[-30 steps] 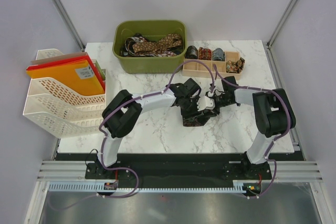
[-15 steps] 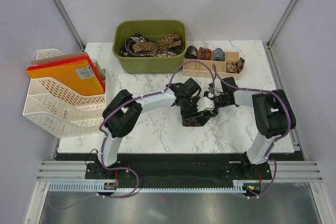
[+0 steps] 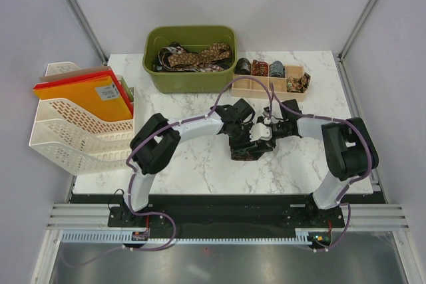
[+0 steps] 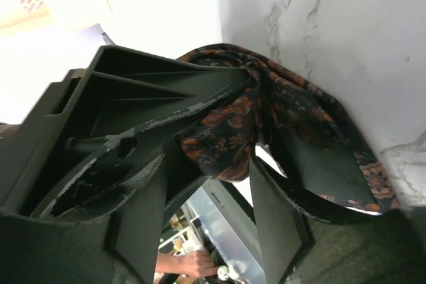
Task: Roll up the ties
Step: Roll the tie at the center of the board.
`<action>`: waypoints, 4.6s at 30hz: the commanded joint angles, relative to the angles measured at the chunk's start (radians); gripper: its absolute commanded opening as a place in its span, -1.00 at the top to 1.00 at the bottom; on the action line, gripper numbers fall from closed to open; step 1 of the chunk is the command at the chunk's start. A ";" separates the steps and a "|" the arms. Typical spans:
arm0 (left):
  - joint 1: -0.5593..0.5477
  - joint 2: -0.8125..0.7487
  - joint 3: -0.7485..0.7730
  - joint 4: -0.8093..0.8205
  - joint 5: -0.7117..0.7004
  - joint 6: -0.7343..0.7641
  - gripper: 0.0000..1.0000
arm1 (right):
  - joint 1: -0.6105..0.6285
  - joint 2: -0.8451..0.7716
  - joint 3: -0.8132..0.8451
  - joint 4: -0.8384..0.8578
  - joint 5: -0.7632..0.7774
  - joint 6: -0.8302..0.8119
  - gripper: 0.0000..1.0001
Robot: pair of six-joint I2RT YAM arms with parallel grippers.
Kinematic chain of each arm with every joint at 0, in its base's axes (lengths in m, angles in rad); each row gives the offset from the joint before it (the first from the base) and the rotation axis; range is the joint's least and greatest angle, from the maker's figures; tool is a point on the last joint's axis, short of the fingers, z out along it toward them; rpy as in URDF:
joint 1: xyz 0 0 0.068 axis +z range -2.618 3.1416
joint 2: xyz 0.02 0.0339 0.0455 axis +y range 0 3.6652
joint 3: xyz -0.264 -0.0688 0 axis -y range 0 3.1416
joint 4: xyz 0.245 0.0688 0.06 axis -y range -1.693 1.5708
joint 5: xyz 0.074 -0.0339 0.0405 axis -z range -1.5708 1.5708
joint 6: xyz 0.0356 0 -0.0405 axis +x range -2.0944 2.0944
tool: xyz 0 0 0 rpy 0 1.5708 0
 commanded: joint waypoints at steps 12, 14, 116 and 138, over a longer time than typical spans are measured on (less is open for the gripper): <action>-0.003 0.005 -0.060 -0.169 0.006 0.009 -0.17 | 0.034 0.087 0.048 -0.060 0.120 -0.130 1.00; -0.003 -0.024 -0.052 -0.162 0.014 0.003 -0.23 | 0.030 0.092 0.048 -0.072 0.135 -0.147 1.00; -0.049 -0.058 -0.199 0.083 -0.026 0.014 0.30 | -0.057 0.055 0.126 -0.195 0.213 -0.184 0.52; -0.047 -0.028 -0.212 0.075 -0.024 -0.029 0.55 | -0.077 -0.037 0.016 -0.218 0.296 -0.216 -0.70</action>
